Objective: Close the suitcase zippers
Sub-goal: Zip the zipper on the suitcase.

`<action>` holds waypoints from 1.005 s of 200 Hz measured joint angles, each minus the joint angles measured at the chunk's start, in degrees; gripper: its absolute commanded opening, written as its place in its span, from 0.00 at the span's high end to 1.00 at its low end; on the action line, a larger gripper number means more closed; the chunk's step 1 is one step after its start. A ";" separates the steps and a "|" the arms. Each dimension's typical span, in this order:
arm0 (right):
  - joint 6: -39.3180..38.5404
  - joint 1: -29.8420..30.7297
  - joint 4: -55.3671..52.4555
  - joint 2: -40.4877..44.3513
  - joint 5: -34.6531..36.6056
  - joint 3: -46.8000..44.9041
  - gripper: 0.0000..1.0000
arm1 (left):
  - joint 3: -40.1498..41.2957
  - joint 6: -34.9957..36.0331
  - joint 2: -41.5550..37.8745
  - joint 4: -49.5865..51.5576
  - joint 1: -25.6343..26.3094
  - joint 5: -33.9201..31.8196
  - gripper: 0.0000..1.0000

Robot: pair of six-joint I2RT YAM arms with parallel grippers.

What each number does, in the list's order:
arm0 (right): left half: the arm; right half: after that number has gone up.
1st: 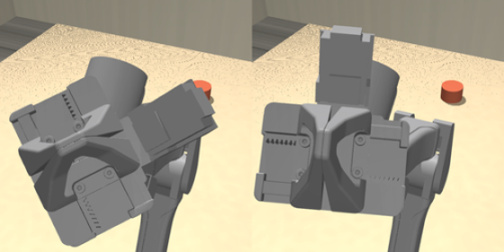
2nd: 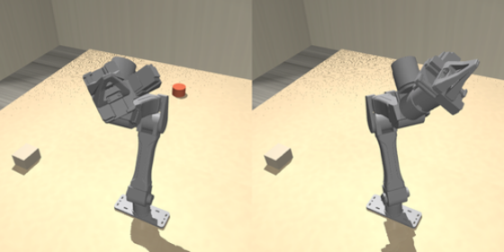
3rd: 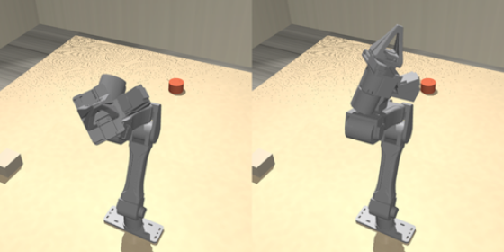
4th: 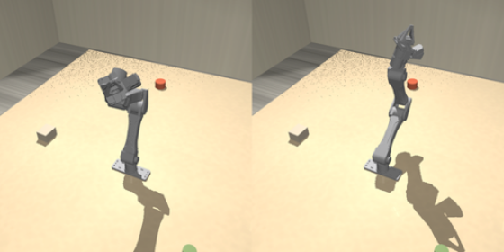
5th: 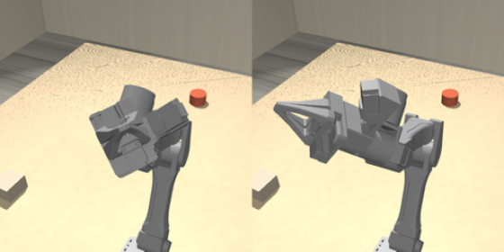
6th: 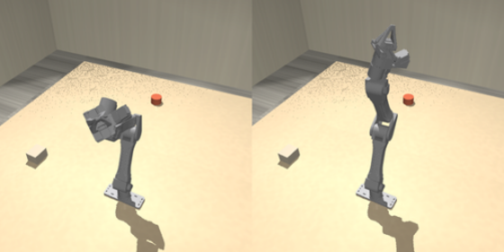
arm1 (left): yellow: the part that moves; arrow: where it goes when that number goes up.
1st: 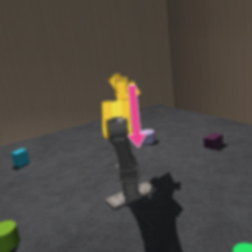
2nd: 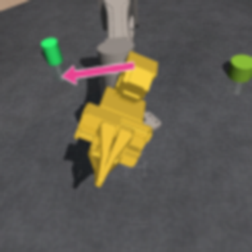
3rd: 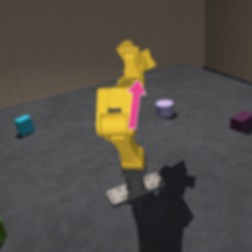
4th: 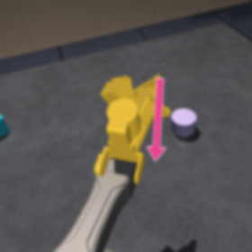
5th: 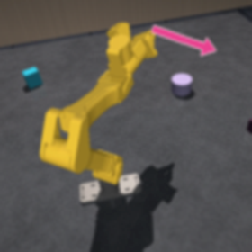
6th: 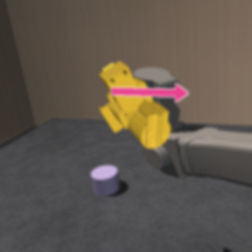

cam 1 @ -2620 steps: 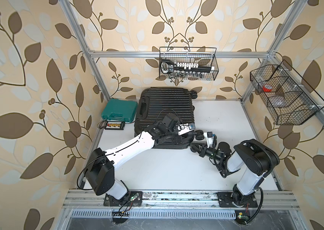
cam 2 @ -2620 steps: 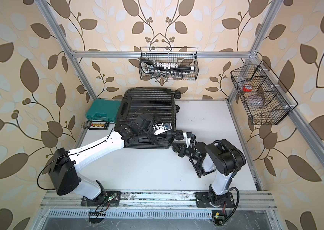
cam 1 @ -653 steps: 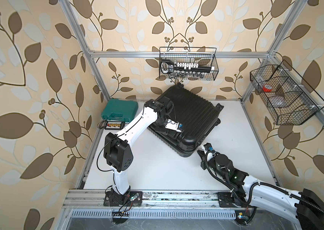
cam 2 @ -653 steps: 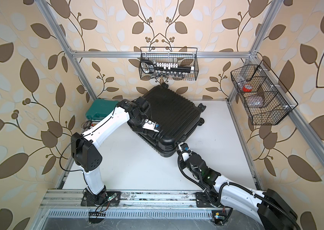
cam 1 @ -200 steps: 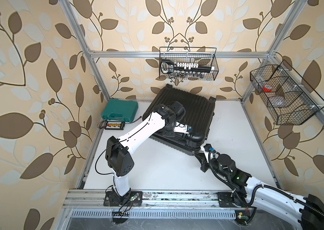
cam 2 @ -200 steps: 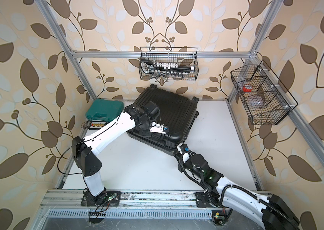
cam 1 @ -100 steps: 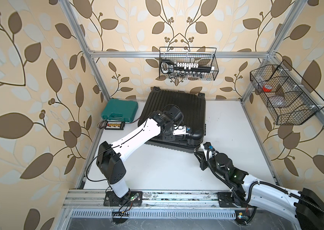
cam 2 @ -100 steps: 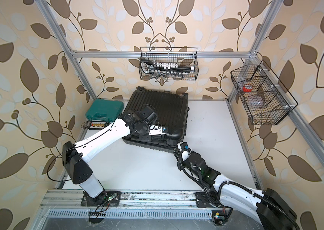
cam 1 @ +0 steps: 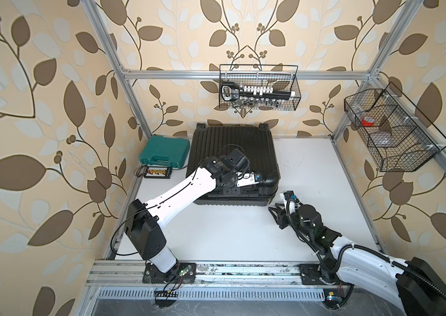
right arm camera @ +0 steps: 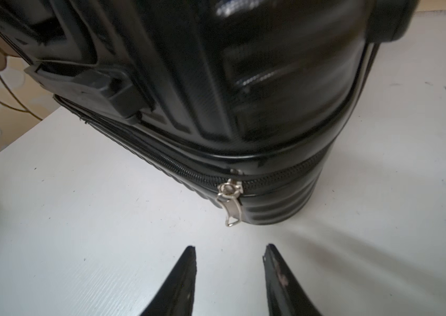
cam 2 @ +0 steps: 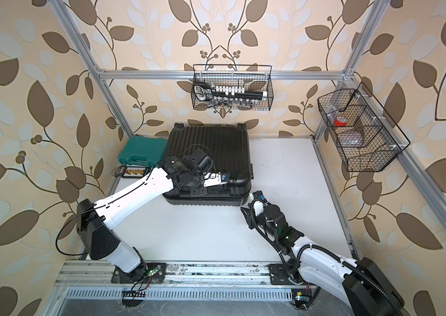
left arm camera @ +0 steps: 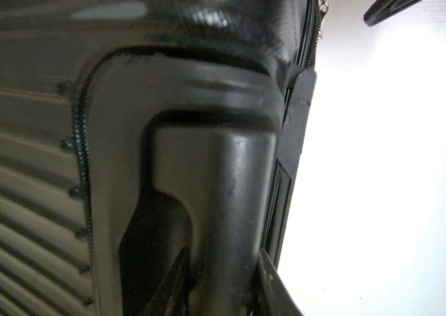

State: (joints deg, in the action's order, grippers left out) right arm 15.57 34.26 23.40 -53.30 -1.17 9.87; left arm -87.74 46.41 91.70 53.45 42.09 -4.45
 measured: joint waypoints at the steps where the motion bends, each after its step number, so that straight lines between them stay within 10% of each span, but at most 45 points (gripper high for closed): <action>1: -0.04 -0.07 0.07 0.00 -0.07 0.00 0.57 | 0.00 -0.02 -0.02 -0.02 0.00 0.02 0.65; 125: -3.69 -0.59 9.03 -11.58 2.01 2.38 0.60 | 0.00 -3.76 -0.39 -0.24 0.63 1.64 0.66; 201: -6.40 -0.63 9.09 -15.02 4.17 4.48 0.92 | 1.40 -5.53 -1.70 -1.16 0.63 1.81 0.66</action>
State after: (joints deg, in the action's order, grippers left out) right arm 9.17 33.63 32.49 -68.31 3.01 14.35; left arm -86.35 40.88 90.00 52.29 42.72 -2.63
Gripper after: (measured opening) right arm 0.099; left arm 0.346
